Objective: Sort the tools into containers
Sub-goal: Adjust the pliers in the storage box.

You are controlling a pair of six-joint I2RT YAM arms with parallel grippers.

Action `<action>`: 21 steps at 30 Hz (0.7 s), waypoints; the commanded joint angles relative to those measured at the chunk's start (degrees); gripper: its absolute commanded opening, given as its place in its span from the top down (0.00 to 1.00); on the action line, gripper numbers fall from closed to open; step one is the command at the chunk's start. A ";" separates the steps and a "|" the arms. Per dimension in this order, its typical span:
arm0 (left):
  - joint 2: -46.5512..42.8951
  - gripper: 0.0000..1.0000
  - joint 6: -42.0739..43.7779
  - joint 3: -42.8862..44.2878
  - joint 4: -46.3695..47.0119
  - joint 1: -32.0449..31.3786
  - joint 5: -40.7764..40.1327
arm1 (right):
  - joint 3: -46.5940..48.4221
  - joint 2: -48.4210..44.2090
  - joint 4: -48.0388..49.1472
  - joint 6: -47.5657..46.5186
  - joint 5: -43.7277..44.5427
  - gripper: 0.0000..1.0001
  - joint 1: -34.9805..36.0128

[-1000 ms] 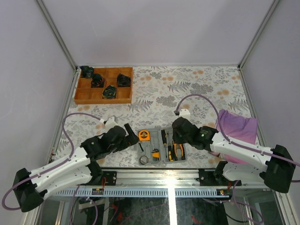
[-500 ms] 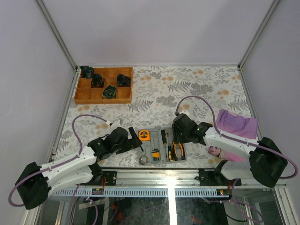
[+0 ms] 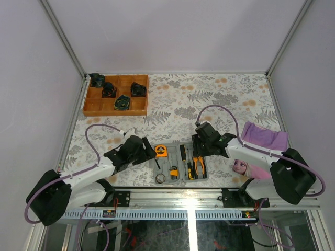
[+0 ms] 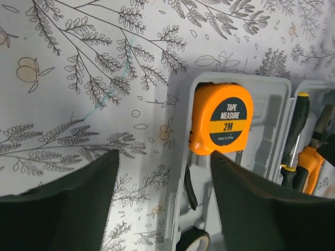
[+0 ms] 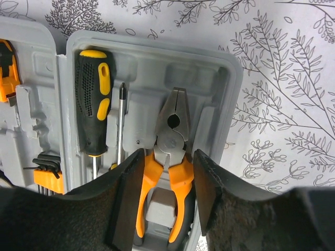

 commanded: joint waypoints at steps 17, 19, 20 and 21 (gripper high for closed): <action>9.59 0.84 4.39 0.17 9.92 1.47 6.83 | 0.62 2.85 2.92 -2.57 -2.40 0.49 -1.57; 10.41 0.88 4.19 0.26 10.15 1.47 6.93 | 1.30 4.01 2.67 -3.06 -2.37 0.49 -1.61; 10.72 0.90 4.10 0.22 10.25 1.47 7.03 | 1.68 4.57 2.44 -3.23 -2.29 0.50 -1.61; 11.09 0.91 4.06 0.34 10.25 1.47 7.00 | 2.11 5.19 1.94 -3.37 -2.03 0.51 -1.63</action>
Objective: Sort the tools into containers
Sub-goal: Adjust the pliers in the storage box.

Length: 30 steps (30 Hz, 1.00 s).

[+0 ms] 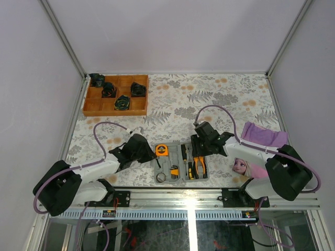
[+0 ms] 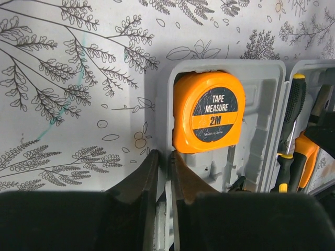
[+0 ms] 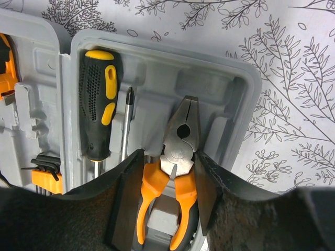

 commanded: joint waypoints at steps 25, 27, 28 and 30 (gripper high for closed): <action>2.16 1.00 -1.18 -0.45 -0.98 0.38 -2.35 | 0.03 -10.86 -3.95 -2.23 3.47 0.86 -0.50; 2.15 1.00 -1.30 -0.47 -1.00 0.38 -2.31 | -0.03 -10.69 -4.58 -2.25 2.65 0.86 -0.50; 2.24 1.00 -1.29 -0.49 -0.98 0.38 -2.30 | -0.24 -10.65 -4.30 -2.50 1.93 0.86 -0.50; 2.25 1.00 -1.34 -0.58 -0.98 0.38 -2.31 | -1.17 -10.70 -3.22 -3.24 0.32 0.88 -0.50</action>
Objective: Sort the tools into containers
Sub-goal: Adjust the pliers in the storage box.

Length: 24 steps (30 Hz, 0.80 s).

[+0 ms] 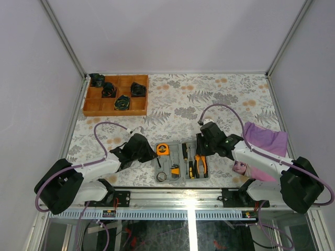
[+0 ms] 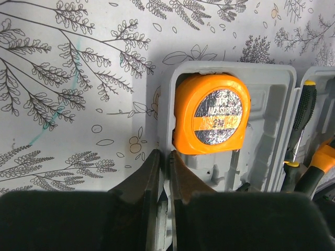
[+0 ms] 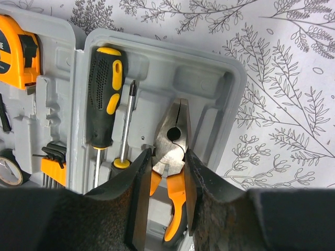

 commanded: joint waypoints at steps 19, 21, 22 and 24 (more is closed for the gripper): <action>0.99 1.00 -1.52 -1.13 -2.57 0.20 -1.65 | 2.62 4.29 -6.64 0.11 1.27 0.91 -0.17; 0.79 1.00 -1.83 -1.27 -2.82 0.20 -1.87 | 3.46 6.01 -8.05 0.37 1.50 0.92 -0.12; 0.69 1.00 -2.00 -1.26 -3.06 0.19 -1.98 | 3.65 6.67 -8.50 0.49 1.62 0.93 -0.21; 0.46 1.00 -2.38 -1.33 -3.52 0.20 -2.38 | 3.82 7.69 -9.41 0.82 1.82 0.94 -0.17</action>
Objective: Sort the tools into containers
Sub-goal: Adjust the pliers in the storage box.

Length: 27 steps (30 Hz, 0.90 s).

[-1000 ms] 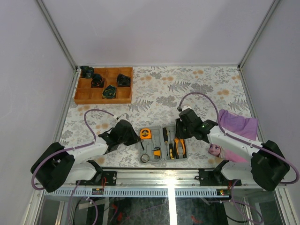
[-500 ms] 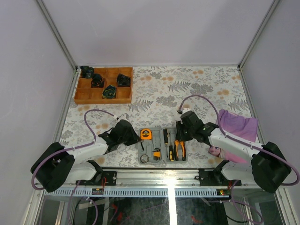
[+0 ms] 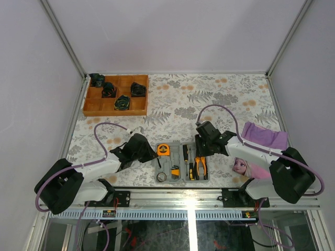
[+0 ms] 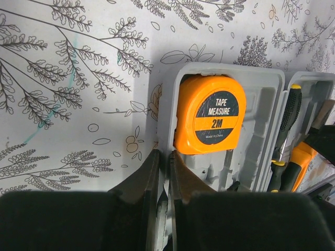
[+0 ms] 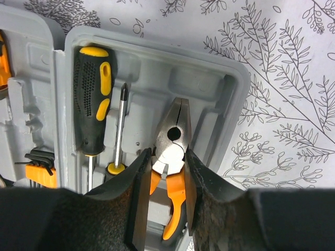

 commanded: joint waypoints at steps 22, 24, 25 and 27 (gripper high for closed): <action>-1.38 1.00 -3.26 -1.04 -7.22 0.20 -4.35 | 1.67 5.45 -9.22 1.48 4.84 0.67 1.07; -1.72 1.00 -3.26 -1.06 -7.66 0.20 -4.59 | 2.56 2.20 -8.56 1.38 4.73 0.57 1.07; -1.85 1.00 -3.26 -1.06 -7.83 0.20 -4.80 | 2.95 0.61 -8.23 1.19 4.82 0.53 1.09; -2.20 1.00 -3.26 -1.29 -8.10 0.20 -4.91 | 3.87 -3.10 -7.62 0.79 4.83 0.46 1.11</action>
